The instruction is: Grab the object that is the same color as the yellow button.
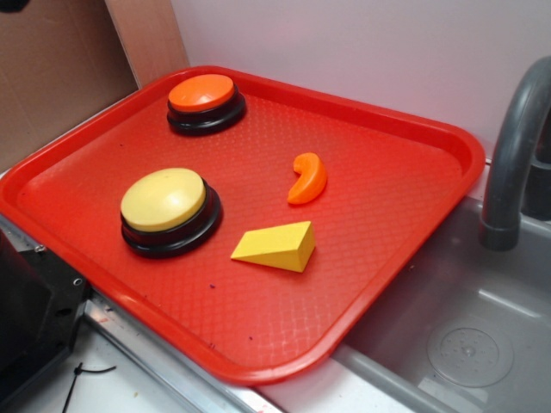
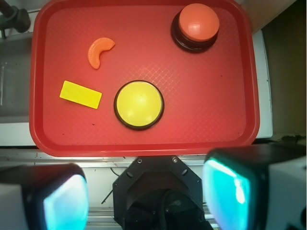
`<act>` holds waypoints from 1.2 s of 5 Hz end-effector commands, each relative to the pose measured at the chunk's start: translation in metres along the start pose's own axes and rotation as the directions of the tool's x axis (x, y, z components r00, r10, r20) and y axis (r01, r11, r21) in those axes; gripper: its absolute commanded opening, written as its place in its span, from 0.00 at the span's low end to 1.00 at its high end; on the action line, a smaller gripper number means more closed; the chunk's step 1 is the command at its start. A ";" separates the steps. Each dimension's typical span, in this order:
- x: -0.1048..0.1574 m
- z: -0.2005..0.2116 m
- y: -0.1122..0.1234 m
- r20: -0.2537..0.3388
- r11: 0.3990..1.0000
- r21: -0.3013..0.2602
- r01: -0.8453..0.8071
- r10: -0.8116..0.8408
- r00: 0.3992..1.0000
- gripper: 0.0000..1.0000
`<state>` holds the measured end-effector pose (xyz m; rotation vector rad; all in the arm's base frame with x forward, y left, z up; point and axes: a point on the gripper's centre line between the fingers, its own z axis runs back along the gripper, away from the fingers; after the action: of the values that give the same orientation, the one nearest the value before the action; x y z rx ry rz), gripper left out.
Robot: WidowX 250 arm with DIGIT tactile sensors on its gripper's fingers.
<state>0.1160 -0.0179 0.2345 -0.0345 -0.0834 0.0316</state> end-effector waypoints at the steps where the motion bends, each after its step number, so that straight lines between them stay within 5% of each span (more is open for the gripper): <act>1: 0.000 0.000 0.000 0.000 1.000 0.000 0.000 0.000 1.000 1.00; 2: 0.001 -0.002 -0.007 0.011 0.984 -0.004 0.177 -0.177 0.984 1.00; 3: 0.002 -0.002 -0.021 0.036 0.908 0.026 0.417 -0.418 0.908 1.00; 5: 0.031 -0.029 -0.042 0.074 0.598 -0.003 0.801 -0.799 0.597 1.00; 6: 0.040 -0.043 -0.060 0.056 0.452 0.046 0.891 -0.891 0.450 1.00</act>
<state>0.1621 -0.0760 0.1896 0.0099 -0.1396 -1.0566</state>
